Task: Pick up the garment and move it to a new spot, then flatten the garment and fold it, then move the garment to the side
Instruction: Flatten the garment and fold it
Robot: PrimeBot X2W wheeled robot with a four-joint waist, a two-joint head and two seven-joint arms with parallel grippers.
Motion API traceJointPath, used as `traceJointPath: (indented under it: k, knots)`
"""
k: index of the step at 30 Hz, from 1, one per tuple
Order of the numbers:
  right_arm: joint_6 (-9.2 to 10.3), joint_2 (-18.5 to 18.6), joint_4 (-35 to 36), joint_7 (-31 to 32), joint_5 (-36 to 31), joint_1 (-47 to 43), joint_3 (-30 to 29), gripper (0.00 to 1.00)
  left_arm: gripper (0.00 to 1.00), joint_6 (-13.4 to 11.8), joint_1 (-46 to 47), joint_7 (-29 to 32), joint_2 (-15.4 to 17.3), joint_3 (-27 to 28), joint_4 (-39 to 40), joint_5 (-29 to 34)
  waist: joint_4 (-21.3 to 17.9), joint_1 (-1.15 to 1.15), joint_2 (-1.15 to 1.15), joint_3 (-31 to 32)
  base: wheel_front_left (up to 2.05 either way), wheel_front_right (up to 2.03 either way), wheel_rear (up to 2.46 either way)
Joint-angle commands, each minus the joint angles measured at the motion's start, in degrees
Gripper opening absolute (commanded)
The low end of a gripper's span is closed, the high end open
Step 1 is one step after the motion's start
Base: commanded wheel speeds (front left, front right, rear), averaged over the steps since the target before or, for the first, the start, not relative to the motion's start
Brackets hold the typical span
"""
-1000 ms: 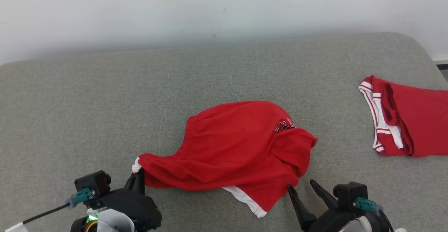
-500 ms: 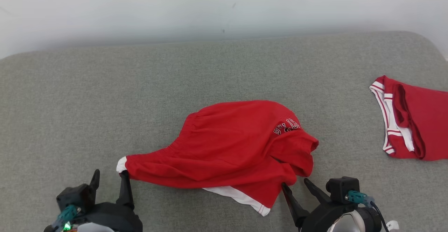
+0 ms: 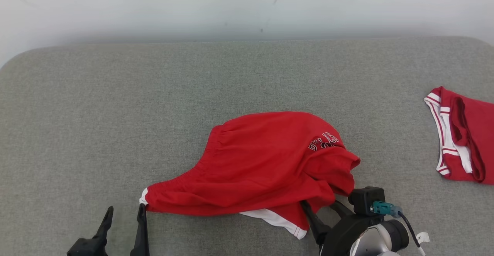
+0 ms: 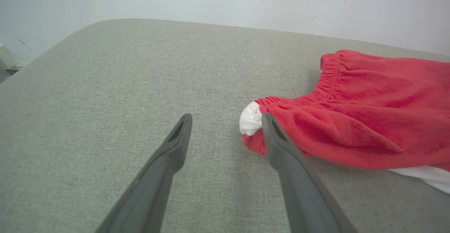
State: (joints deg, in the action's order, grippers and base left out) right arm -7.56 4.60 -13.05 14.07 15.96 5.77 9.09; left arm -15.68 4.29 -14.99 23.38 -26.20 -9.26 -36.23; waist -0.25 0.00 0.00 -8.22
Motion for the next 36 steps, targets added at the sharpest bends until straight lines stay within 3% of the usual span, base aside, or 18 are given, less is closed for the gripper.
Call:
traceJointPath:
  k: [1, 2, 10, 16, 23, 27, 28, 29, 36]
  knots:
    - [0.12, 0.17, -0.01, -0.48, 0.44, 0.41, 0.21, 0.24, 1.00, 0.11, -1.36, -0.22, -0.05, 0.53, 0.53, 1.14, 0.18, 0.00, 0.00, -0.03, 0.00, 0.00, 0.00]
    - [0.12, 0.33, 0.07, -0.69, 0.35, 0.50, 0.15, 0.00, 1.00, 0.45, -1.77, -0.18, -0.25, 1.05, 0.93, 1.92, 0.28, 0.00, 0.00, -0.01, 0.00, 0.00, 0.00]
    - [0.12, 2.25, 6.39, -0.41, -0.02, -0.12, -4.29, 0.00, 1.00, 2.52, -4.80, -0.19, -3.36, 4.96, 3.86, 6.26, 1.06, 0.00, 0.00, 0.78, 0.00, 0.00, 0.00]
    - [0.12, 4.99, 19.05, 7.13, 0.86, -4.44, -8.77, 0.00, 1.00, 4.07, -5.64, -0.19, -5.49, 6.59, 4.45, 8.03, 1.26, 0.00, 0.00, 1.78, 0.00, 0.00, 0.00]
    - [0.12, 5.37, 32.26, 15.28, -0.29, -8.11, -15.44, 0.00, 1.00, 5.55, -6.57, -0.19, -7.28, 7.54, 4.26, 9.28, 0.69, 0.00, 0.00, 2.40, 0.00, 0.00, 0.00]
    - [0.12, 5.91, 32.23, 19.60, -2.38, -8.25, -18.79, 0.00, 1.00, 6.52, -6.31, -0.20, -8.20, 7.61, 3.63, 10.00, 0.73, 0.00, 0.00, 2.42, 0.00, 0.00, 0.00]
    - [0.12, 5.92, 31.03, 19.92, -3.03, -7.76, -19.68, 0.22, 1.00, 6.71, -6.11, -0.20, -8.45, 7.58, 3.49, 10.26, 0.83, 0.00, 0.00, 2.43, 0.00, 0.00, 0.00]
    - [0.12, 5.84, 29.41, 20.23, -3.94, -7.60, -20.34, 1.00, 1.00, 7.05, -5.92, -0.20, -8.60, 7.54, 3.31, 10.42, 0.97, 0.00, 0.00, 2.50, 0.00, 0.00, 0.00]
    - [0.12, 2.24, 24.12, 19.49, -7.67, -9.56, -24.54, 1.00, 1.00, 8.07, -6.33, -0.20, -9.31, 7.80, 2.78, 11.03, 1.35, 0.00, 0.00, 3.54, 0.00, 0.00, 0.00]
